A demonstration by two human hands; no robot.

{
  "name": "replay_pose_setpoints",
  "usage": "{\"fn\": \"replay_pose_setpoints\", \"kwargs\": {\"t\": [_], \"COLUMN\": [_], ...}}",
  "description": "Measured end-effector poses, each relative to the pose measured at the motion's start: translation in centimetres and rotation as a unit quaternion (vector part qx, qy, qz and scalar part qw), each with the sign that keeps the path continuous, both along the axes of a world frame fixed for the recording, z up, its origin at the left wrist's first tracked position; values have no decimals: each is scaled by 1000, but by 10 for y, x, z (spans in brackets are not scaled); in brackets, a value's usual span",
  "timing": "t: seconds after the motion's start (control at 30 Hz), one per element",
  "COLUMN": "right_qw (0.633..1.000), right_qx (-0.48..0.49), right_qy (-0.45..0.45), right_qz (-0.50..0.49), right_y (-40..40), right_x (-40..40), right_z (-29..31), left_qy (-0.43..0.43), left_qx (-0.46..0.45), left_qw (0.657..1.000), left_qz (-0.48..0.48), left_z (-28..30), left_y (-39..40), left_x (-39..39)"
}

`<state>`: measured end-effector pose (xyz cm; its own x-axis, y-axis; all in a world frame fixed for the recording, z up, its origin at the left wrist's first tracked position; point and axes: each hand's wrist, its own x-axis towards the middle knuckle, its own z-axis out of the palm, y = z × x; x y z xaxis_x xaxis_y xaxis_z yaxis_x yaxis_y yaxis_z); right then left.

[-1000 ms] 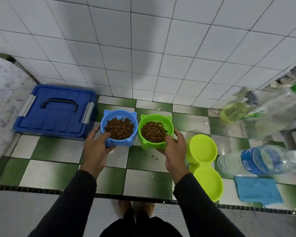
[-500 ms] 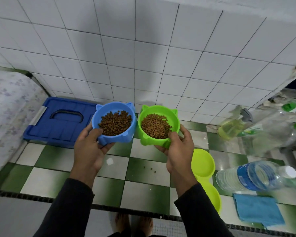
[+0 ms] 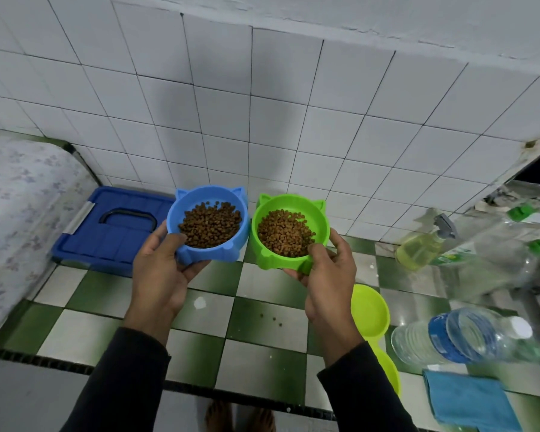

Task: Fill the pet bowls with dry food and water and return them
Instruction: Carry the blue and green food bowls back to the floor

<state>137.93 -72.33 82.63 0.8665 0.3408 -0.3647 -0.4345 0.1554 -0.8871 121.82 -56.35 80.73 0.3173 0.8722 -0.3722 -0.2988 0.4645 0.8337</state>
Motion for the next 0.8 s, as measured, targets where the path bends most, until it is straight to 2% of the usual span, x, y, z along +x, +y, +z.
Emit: {"fn": "replay_pose_setpoints", "kwargs": {"t": [0.4, 0.8], "right_qw": [998, 977], "right_qx": [1, 19], "right_qy": [-27, -44], "right_qz": [63, 209], "right_y": [18, 100], "right_x": [-16, -111], "right_z": [13, 31], "left_qy": [-15, -21], "left_qx": [9, 12], "left_qw": [998, 976], "left_qz": [58, 215], "left_z": [14, 25], "left_y": [-3, 22], "left_x": [-39, -165]}}
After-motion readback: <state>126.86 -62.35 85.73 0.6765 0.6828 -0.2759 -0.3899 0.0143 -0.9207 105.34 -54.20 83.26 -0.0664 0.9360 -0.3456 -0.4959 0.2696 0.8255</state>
